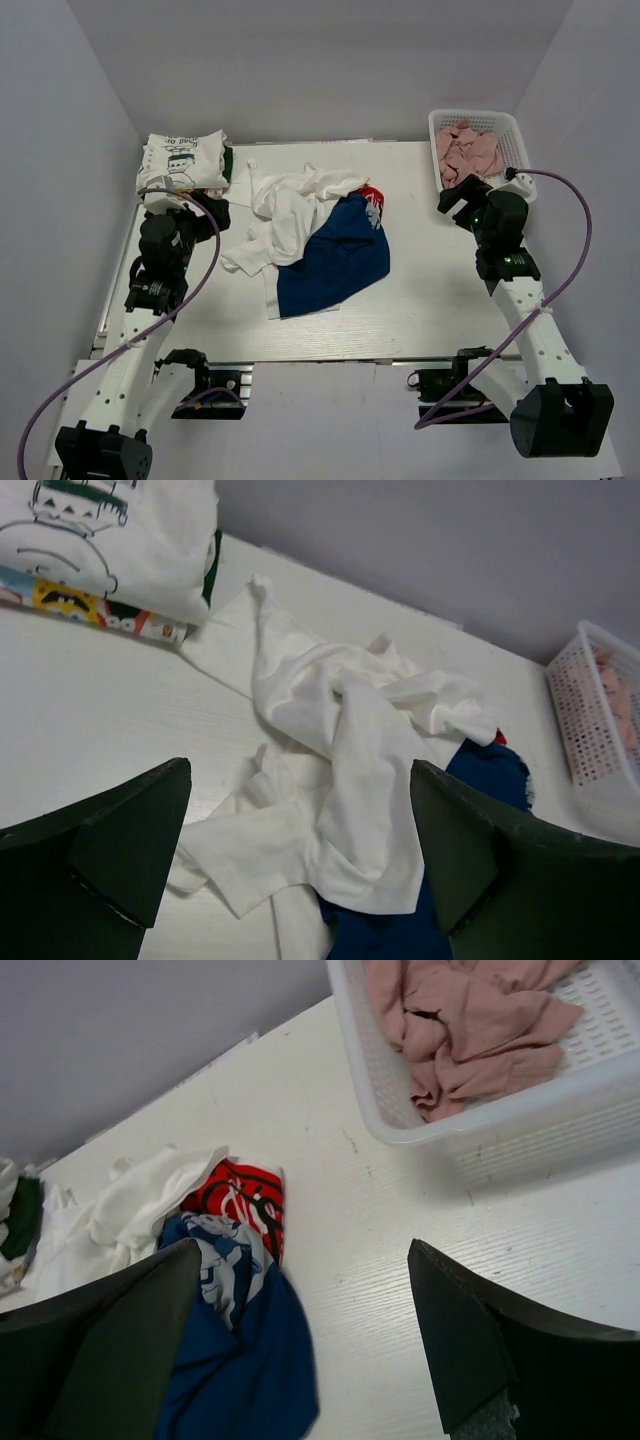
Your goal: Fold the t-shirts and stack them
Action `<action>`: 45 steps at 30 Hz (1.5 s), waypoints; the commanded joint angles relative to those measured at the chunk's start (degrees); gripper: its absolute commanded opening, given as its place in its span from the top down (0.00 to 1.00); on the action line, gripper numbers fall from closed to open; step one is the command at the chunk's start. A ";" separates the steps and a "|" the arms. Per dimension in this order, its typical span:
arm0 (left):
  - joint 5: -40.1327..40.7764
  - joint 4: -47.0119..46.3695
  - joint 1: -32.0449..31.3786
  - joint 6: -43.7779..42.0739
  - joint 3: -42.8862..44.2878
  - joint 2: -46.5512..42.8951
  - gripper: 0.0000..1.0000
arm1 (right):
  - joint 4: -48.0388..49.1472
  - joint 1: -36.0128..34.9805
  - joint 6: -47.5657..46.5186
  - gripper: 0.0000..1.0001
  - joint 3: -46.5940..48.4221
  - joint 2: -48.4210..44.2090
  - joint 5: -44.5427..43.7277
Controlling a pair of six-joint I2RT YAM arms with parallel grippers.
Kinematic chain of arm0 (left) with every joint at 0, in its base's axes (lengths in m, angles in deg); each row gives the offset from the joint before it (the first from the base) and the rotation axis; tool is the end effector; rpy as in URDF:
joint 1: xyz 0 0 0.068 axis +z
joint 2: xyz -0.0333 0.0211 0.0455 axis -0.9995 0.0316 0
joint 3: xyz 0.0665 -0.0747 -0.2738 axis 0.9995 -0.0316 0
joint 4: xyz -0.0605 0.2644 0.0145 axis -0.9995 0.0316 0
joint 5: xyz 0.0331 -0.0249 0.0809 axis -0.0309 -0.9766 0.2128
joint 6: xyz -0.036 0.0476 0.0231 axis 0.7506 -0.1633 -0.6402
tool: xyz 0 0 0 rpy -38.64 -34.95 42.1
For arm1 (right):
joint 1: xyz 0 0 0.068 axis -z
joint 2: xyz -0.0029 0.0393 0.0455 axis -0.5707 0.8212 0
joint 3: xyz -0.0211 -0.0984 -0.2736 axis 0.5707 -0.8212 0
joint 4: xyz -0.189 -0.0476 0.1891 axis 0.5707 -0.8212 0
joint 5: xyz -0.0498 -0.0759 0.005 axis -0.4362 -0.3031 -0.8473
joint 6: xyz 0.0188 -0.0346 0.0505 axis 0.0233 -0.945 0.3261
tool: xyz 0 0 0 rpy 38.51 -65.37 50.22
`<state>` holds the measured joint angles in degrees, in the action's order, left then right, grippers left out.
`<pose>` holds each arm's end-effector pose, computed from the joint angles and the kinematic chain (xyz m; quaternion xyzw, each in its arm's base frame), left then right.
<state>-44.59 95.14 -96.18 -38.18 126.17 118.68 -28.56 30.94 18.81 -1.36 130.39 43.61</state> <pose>0.1931 -0.0231 0.3359 -0.1454 0.7516 -0.1600 0.6232 0.2419 0.0090 0.3305 0.2159 0.7480 0.1223 0.6155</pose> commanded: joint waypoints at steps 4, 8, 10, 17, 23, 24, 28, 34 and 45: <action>3.08 4.84 -0.10 2.25 0.95 0.94 0.00 | 6.32 -0.45 -6.62 0.10 -0.92 -0.06 15.60; 6.06 4.84 -0.10 2.78 -1.15 -1.51 0.00 | 3.71 -3.87 -9.42 0.10 4.17 5.65 19.33; 6.08 4.84 -0.10 2.79 -1.77 -2.40 0.00 | 3.52 -8.34 -10.66 0.10 7.50 7.76 19.59; 10.46 6.59 -0.10 4.54 -2.30 -3.63 0.00 | -3.40 -32.40 -17.69 0.10 24.55 32.15 2.28; 13.20 8.35 -0.10 5.16 -2.30 -1.96 0.00 | -16.25 -39.82 -20.07 0.10 55.31 63.36 -5.72; 13.20 8.36 -0.10 5.16 -2.30 -1.43 0.00 | -17.30 -40.87 -20.25 0.10 57.51 65.41 -5.29; 13.20 8.36 -0.62 5.16 -2.30 -0.21 0.00 | -18.20 -42.90 -20.68 0.10 65.52 73.51 -4.41; 13.98 8.88 -0.62 5.69 -1.78 0.33 0.00 | -15.99 -44.84 -22.97 0.89 66.23 72.22 -6.51; 16.79 10.55 -0.62 7.61 -1.24 -1.25 0.00 | -3.00 -36.15 -27.54 1.00 65.08 45.05 -19.07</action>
<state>-30.01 104.45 -96.57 -31.86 124.14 118.92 -42.36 -10.09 -6.00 60.40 185.75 30.78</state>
